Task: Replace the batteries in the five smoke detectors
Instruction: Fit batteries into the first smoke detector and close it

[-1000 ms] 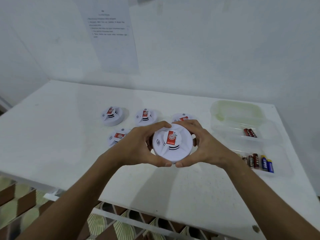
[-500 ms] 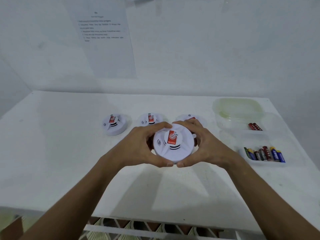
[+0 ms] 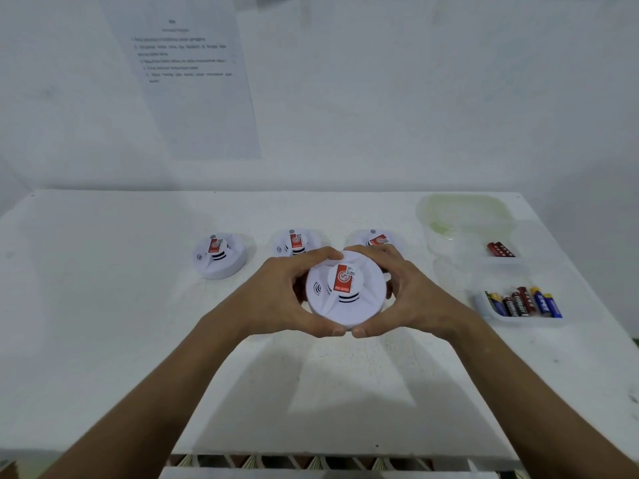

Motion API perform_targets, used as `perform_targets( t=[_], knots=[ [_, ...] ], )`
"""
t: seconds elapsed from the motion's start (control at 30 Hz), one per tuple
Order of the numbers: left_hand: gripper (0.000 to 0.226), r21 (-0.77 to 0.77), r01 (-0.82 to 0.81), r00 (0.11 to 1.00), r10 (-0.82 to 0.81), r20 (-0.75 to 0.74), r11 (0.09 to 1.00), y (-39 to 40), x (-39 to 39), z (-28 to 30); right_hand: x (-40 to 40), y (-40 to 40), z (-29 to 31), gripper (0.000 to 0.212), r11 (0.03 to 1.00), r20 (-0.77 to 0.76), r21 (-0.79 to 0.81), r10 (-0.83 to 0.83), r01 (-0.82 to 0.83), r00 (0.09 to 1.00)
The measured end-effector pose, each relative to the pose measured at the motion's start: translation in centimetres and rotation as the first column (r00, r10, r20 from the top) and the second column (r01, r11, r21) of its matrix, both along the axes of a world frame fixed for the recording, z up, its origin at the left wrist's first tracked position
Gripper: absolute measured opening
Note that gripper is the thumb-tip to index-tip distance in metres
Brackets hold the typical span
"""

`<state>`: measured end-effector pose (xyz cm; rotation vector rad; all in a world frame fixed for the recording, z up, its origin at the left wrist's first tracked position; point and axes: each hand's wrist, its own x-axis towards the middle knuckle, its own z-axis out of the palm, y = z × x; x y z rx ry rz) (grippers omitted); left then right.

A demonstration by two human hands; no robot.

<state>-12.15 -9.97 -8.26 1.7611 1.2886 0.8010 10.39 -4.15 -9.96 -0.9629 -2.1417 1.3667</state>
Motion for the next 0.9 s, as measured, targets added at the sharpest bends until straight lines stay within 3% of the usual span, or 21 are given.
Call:
perform_targets(
  t=[0.5, 0.9],
  knots=[
    [0.086, 0.005, -0.030, 1.000, 0.030, -0.006, 1.000, 0.4, 1.2, -0.3, 1.1, 0.9, 0.6, 0.093, 0.998, -0.026, 0.002, 0.063, -0.063, 0.998],
    [0.084, 0.012, -0.008, 0.999, 0.009, -0.034, 1.000, -0.1, 1.4, 0.0, 1.6, 0.1, 0.6, 0.097, 0.999, -0.015, 0.015, 0.043, -0.042, 0.999]
  ],
)
